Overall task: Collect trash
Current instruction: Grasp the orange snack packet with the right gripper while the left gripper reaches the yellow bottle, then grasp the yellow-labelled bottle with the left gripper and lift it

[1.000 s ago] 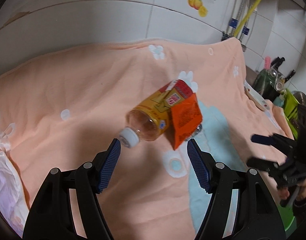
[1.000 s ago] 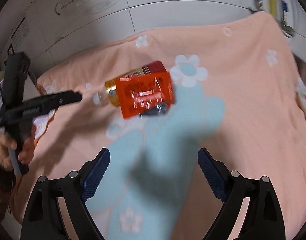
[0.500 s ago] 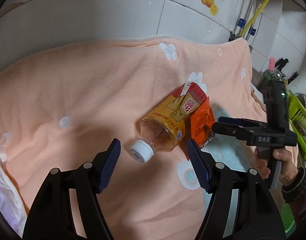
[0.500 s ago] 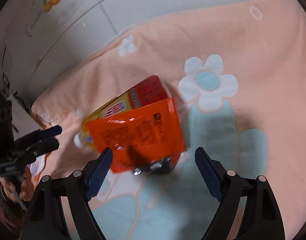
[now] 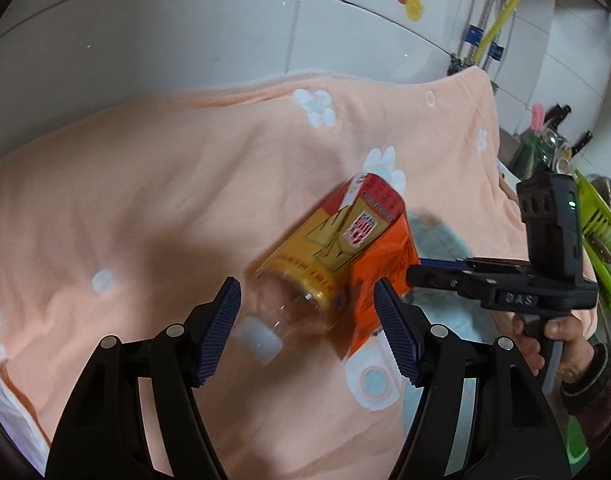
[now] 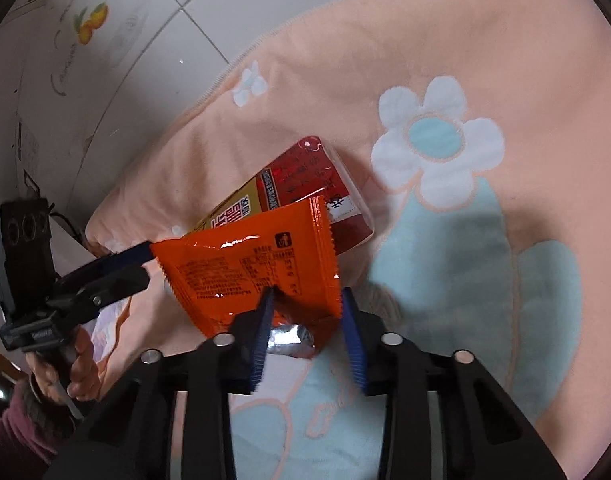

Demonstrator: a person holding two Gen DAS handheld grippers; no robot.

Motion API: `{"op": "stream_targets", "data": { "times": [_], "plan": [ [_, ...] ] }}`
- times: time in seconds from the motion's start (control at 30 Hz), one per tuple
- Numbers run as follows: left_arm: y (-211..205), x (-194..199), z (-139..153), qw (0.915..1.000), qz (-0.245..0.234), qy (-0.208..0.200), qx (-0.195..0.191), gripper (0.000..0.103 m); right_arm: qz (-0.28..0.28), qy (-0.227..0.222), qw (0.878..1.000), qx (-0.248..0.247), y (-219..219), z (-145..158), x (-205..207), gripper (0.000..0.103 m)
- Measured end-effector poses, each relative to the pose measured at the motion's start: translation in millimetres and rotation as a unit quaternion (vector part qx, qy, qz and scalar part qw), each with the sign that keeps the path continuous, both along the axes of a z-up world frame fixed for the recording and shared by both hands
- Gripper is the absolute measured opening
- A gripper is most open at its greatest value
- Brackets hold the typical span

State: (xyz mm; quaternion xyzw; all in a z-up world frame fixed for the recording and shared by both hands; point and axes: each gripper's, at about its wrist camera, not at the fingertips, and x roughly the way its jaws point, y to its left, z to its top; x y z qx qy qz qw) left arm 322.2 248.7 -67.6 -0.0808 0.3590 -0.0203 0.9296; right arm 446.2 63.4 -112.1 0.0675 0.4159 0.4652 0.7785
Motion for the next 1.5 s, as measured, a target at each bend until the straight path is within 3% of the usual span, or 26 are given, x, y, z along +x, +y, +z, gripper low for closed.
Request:
{"op": "stream_targets", "data": {
  "times": [0.2,0.4,0.7,0.9,1.1,1.27,1.5],
  "plan": [
    [-7.0,9.7,5.4,1.0000,-0.004,0.000,0.005,0.069,-0.005,-0.025,1.000,-0.003,-5.0,9.0,-13.1,0.019],
    [-13.6,14.9,4.6,0.9998,-0.013,0.006,0.017,0.069,-0.021,-0.041,0.999,-0.012,-15.9,15.6,-21.1,0.018],
    [-41.7,51.2,-4.0,0.9950,-0.049,0.019,0.085,0.076,-0.044,-0.090,0.994,-0.033,-74.0,40.2,-59.9,0.016],
    [-54.2,77.4,-12.9,0.9895,-0.061,0.036,0.126,0.076,-0.066,-0.099,0.992,-0.040,-110.1,50.9,-76.0,0.014],
    [-54.7,90.4,-17.6,0.9892,-0.063,0.047,0.124,0.080,-0.078,-0.103,0.991,-0.042,-136.6,56.3,-94.4,0.014],
    [-68.6,96.8,-25.2,0.9799,-0.081,0.057,0.173,0.082,-0.083,-0.108,0.989,-0.051,-153.0,58.3,-110.0,0.014],
    [-69.1,108.6,-32.1,0.9784,-0.085,0.069,0.175,0.084,-0.093,-0.110,0.988,-0.058,-170.0,60.7,-126.4,0.014]
  ]
}}
